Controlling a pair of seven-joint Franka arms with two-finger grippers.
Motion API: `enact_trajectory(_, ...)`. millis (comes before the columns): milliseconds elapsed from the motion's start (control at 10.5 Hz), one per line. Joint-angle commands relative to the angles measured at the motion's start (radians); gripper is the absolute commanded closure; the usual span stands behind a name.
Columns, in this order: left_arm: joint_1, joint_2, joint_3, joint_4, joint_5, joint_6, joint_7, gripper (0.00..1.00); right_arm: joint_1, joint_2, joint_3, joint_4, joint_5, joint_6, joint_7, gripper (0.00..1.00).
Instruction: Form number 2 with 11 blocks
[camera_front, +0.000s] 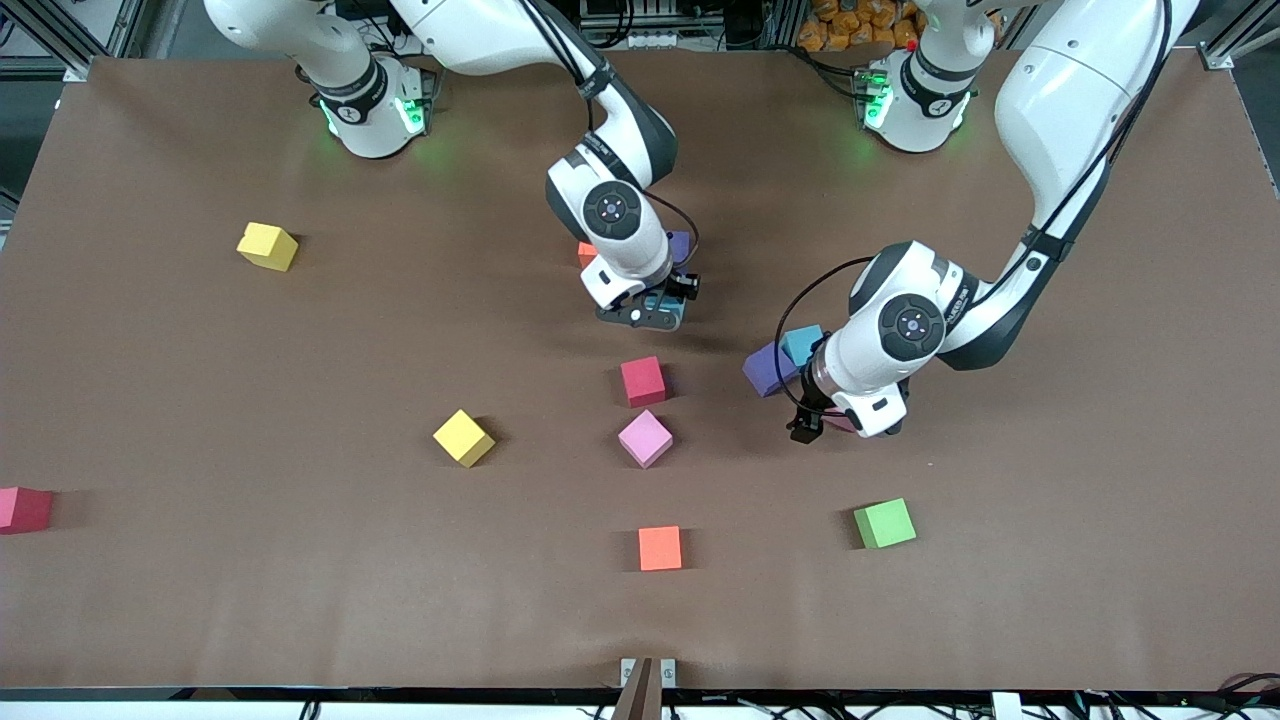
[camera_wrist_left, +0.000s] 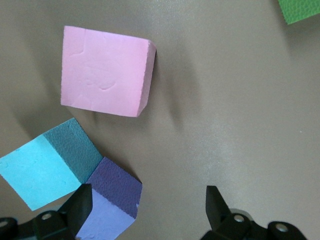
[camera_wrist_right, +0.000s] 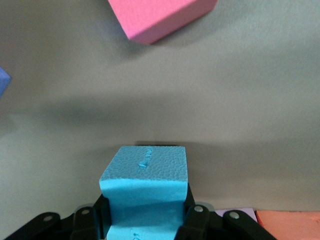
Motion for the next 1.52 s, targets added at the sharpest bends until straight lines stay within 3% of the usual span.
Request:
enact_trajectory(0, -0.011, 0.010, -0.006, 0.030, 0.012, -0.026, 0.012, 0.00, 0.014, -0.011, 0.002, -0.018, -0.088, 0.002, 0.098, 1.00)
enact_trajectory(95, -0.015, 0.012, -0.006, 0.031, 0.010, -0.028, 0.012, 0.00, 0.014, -0.008, 0.011, -0.018, -0.119, 0.002, 0.126, 1.00)
enact_trajectory(1426, -0.021, 0.013, -0.004, 0.042, 0.012, -0.028, 0.032, 0.00, 0.015, 0.004, 0.036, -0.052, -0.118, 0.088, 0.180, 1.00)
